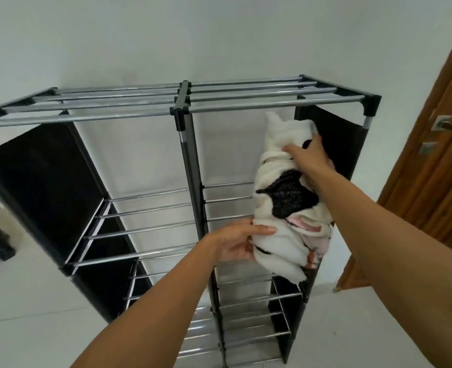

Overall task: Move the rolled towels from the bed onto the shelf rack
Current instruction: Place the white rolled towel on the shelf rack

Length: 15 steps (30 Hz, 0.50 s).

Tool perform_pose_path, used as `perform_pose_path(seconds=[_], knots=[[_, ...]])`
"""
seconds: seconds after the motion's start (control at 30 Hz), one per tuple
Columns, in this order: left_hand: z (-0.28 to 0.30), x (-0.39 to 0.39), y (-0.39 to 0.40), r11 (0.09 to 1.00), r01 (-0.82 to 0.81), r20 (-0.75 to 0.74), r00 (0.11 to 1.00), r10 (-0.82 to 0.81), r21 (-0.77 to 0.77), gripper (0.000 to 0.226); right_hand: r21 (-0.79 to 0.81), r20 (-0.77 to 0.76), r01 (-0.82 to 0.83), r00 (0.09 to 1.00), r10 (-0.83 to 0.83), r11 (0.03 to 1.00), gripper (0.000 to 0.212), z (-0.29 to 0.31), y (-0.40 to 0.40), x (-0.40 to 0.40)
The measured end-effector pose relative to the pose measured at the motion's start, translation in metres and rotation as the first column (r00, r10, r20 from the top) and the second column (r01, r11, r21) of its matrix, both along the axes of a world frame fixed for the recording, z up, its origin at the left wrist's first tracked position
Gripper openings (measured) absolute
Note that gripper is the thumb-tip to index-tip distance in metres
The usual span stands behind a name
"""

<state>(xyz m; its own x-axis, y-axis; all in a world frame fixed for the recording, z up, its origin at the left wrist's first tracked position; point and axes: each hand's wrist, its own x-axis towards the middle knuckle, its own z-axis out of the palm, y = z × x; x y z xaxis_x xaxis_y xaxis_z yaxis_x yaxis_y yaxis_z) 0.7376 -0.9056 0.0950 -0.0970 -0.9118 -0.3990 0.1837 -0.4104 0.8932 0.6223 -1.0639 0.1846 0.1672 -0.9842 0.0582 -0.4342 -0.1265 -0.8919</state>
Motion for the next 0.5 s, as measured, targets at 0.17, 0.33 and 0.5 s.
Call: perform_pose_path(seconds=[0.17,0.33,0.5], knots=[[0.027,0.026,-0.031,0.996,-0.094,0.105,0.990,0.094,-0.009,0.028,0.081,0.317,-0.090,0.947,0.060,0.993,0.085,0.002,-0.048,0.041],[0.035,0.021,-0.049,0.980,-0.195,0.255,0.946,0.201,-0.047,0.039,0.182,0.506,-0.181,0.860,0.066,0.967,0.070,-0.009,-0.075,0.059],[0.029,0.003,-0.053,0.993,-0.121,0.442,0.890,0.110,-0.003,0.038,0.267,0.156,-0.108,0.985,0.068,0.958,0.060,-0.037,-0.087,0.045]])
